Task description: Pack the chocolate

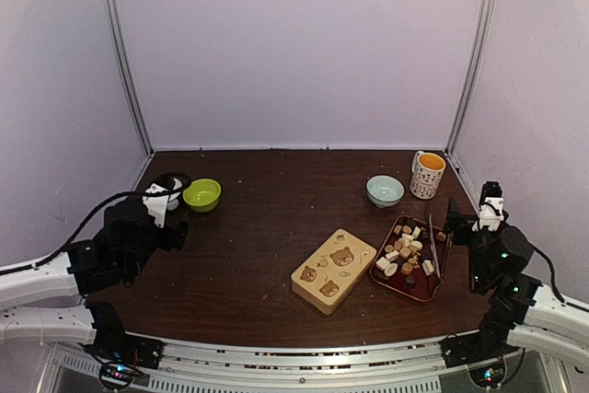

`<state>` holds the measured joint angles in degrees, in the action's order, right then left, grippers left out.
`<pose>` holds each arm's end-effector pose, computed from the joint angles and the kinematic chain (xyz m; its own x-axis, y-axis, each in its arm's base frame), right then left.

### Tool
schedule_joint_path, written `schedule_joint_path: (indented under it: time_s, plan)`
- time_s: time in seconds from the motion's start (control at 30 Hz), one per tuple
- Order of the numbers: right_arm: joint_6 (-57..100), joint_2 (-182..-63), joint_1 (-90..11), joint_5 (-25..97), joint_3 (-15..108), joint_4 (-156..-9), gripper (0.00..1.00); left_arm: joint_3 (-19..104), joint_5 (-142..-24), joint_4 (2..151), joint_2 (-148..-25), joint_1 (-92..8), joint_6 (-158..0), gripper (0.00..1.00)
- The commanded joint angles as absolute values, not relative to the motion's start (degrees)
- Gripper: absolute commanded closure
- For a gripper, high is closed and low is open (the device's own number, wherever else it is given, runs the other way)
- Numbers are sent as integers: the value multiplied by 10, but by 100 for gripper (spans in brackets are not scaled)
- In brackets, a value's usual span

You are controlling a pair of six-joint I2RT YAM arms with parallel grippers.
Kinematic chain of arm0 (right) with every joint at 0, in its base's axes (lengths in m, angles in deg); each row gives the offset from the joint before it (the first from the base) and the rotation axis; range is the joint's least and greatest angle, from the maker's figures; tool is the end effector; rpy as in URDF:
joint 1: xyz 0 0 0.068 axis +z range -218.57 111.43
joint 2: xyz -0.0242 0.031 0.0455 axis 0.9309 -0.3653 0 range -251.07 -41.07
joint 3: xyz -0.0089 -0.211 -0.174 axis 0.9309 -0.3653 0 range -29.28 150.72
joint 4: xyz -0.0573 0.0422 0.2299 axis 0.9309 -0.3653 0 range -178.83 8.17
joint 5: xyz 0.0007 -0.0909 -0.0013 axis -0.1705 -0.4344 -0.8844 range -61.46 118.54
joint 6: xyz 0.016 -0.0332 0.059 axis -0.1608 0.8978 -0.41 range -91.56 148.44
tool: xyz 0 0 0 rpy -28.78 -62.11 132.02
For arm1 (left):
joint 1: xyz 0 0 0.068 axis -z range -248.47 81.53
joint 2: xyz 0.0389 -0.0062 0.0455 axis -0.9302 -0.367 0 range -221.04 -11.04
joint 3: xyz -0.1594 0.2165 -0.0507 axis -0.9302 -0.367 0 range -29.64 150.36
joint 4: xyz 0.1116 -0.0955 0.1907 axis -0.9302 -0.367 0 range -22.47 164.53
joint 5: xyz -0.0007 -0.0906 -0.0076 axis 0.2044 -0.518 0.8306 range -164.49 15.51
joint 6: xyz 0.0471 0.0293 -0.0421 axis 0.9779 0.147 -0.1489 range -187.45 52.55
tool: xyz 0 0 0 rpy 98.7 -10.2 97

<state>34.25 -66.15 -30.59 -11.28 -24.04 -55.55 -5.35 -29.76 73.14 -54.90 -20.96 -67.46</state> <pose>0.1222 0.0494 0.2199 0.0851 -0.0322 -0.9959 0.0376 0.9989 -0.0291 0.1413 -0.0954 0.2380 -0.2415 0.2635 -0.9339 0.0799 0.9646 0.2515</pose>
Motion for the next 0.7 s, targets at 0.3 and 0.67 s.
schedule_joint_path:
  time_s: [0.3,0.67]
  plan:
    - [317,-858,-532,68,-243,-329,9,-124,-351,976,-572,-411,-617,2]
    - [285,-1090,-603,106,-239,-112,9,-110,-446,1074,-695,-577,-658,2]
